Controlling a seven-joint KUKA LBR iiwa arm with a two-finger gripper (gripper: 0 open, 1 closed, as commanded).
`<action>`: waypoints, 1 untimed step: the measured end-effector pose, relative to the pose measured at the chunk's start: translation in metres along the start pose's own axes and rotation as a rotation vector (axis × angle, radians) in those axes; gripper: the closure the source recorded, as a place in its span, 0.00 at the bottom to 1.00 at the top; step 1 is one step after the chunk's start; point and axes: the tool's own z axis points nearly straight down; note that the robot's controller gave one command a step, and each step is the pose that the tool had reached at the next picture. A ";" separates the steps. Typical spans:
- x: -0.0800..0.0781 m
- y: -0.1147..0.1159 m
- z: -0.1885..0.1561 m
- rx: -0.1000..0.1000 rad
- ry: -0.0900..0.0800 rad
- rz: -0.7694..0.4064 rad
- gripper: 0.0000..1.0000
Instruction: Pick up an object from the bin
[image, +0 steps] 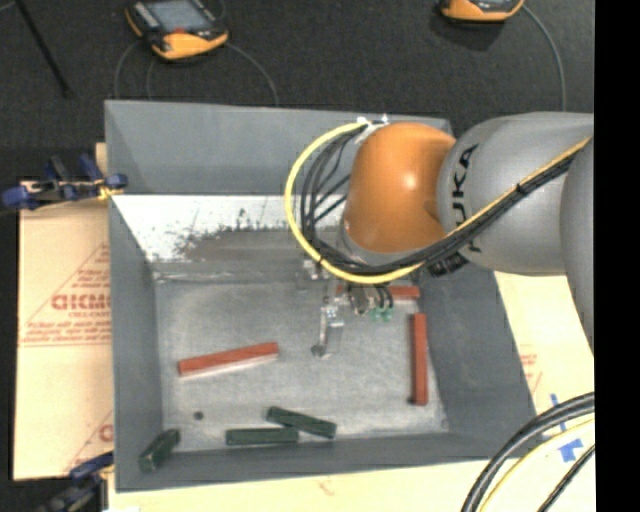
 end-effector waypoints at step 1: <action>0.006 0.012 0.060 -0.002 0.002 0.042 0.00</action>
Offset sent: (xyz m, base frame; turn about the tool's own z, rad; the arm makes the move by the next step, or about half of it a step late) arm -0.0022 0.0674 -0.0915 -0.2462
